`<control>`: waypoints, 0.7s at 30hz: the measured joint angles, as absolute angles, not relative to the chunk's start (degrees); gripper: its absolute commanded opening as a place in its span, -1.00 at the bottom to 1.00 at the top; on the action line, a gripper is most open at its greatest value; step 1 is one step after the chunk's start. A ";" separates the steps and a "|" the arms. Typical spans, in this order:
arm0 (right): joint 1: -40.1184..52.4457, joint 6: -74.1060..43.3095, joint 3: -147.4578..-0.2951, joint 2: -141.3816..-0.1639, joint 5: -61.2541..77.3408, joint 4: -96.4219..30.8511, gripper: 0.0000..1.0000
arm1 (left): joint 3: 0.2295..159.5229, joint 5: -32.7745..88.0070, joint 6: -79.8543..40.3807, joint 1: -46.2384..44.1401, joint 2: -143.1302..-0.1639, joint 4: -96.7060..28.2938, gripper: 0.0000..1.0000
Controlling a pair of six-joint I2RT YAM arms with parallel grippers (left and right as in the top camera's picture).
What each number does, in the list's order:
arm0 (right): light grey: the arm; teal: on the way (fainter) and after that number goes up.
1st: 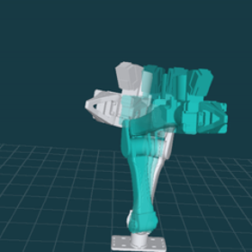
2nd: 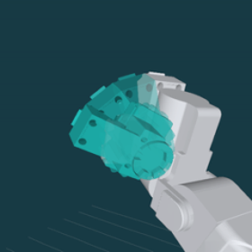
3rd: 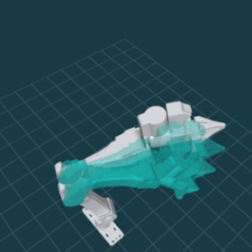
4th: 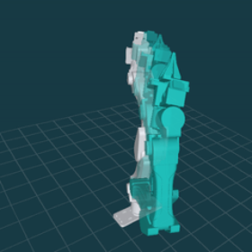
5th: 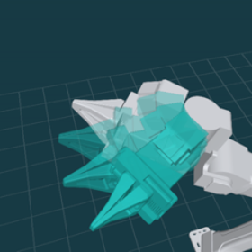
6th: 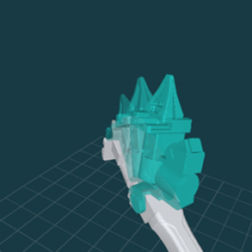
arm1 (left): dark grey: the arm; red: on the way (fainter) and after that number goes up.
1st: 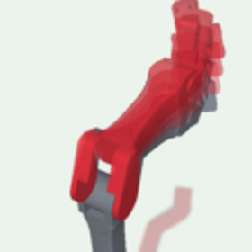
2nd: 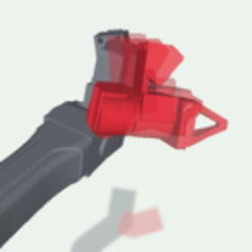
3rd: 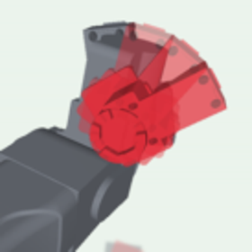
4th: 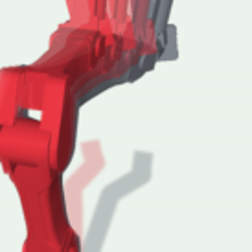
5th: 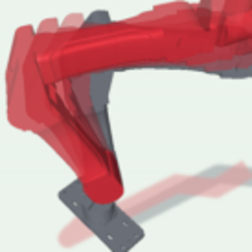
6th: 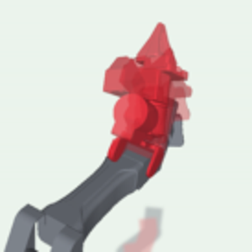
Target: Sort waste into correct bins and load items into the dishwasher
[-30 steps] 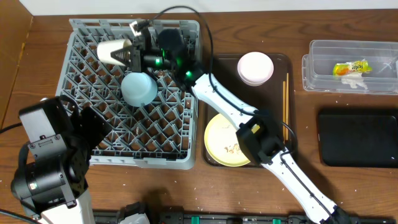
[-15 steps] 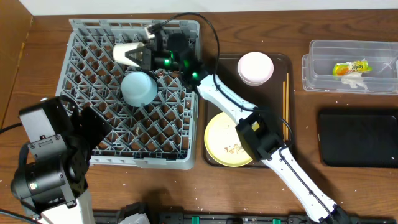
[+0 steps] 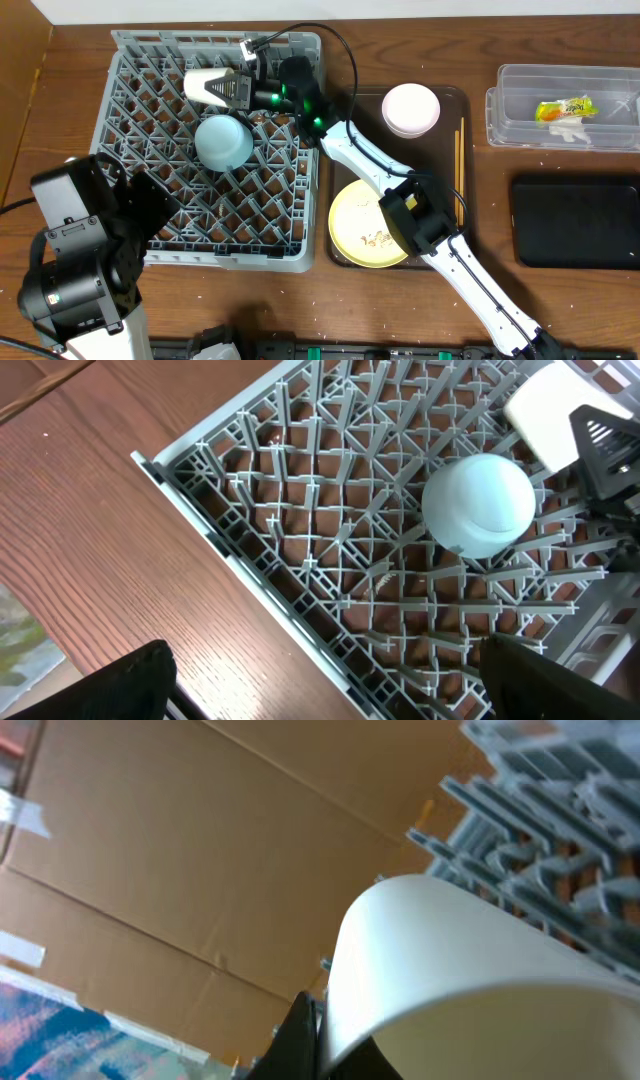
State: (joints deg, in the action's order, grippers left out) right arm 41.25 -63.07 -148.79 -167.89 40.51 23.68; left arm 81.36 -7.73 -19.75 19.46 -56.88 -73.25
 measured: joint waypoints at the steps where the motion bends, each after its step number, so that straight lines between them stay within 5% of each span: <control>1: 41.25 -63.05 -148.79 -167.89 40.53 22.15 -0.98 | 81.36 -7.73 -19.75 19.46 -56.88 -73.25 0.96; 10: 41.28 -61.14 -150.28 -167.35 40.53 16.03 -0.98 | 81.36 -7.73 -19.75 19.46 -56.88 -73.25 0.96; 21: 41.82 -65.73 -149.38 -167.98 42.28 25.67 -0.98 | 81.36 -7.73 -19.75 19.46 -56.88 -73.25 0.96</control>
State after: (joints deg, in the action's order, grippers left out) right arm 41.82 -65.73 -149.38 -167.98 42.28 25.67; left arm 81.36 -7.73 -19.75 19.46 -56.88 -73.25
